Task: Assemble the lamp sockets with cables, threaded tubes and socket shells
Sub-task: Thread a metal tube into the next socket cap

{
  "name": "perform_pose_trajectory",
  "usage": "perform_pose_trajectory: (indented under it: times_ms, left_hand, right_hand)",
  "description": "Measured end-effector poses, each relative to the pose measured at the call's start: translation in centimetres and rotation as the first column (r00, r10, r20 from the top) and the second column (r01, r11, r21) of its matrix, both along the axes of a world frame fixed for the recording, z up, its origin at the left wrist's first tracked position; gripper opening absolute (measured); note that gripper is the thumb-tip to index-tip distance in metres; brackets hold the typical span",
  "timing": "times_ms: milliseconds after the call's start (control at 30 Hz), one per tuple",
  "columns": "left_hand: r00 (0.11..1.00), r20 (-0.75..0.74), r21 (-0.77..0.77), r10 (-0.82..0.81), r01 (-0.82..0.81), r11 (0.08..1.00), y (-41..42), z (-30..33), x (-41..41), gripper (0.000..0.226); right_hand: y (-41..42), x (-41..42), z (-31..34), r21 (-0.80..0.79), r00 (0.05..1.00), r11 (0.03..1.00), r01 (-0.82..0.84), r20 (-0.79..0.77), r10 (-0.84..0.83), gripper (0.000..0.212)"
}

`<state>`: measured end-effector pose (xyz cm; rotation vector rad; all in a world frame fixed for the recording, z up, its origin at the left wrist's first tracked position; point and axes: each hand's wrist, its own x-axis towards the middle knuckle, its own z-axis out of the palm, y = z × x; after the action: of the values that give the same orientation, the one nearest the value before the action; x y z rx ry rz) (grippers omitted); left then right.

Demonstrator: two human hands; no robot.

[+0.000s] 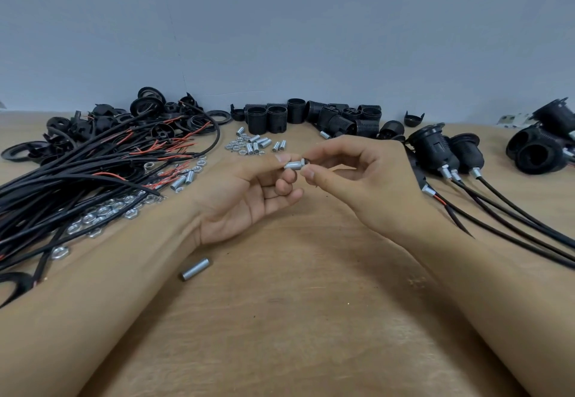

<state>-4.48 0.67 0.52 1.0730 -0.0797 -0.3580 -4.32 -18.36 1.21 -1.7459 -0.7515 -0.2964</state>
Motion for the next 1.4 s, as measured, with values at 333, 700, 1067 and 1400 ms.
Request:
perform_pose_trajectory:
  times_ms: [333, 700, 1067, 1400]
  left_hand:
    - [0.978, 0.174, 0.116, 0.118, -0.139, 0.983, -0.9, -0.3, 0.0, 0.028]
    - [0.978, 0.203, 0.085, 0.049, -0.067, 0.994, -0.4, 0.2, -0.2, 0.012]
    - [0.999, 0.019, 0.009, -0.048, 0.048, 0.999, 0.4, 0.7, -0.5, 0.015]
    - [0.97, 0.24, 0.12, 0.033, -0.063, 0.991, 0.0, 0.4, -0.3, 0.016]
  right_hand:
    - [0.0, 0.2, -0.2, -0.135, 0.987, 0.989, 0.063, 0.156, -0.042, 0.034]
    - [0.1, 0.2, -0.2, 0.029, 0.996, 0.998, -0.049, -0.072, 0.051, 0.027]
    - [0.4, -0.7, 0.2, -0.111, 0.968, 0.992, 0.053, 0.25, -0.024, 0.02]
    - [0.3, -0.3, 0.5, 0.267, 0.929, 0.959, -0.101, -0.319, 0.186, 0.014]
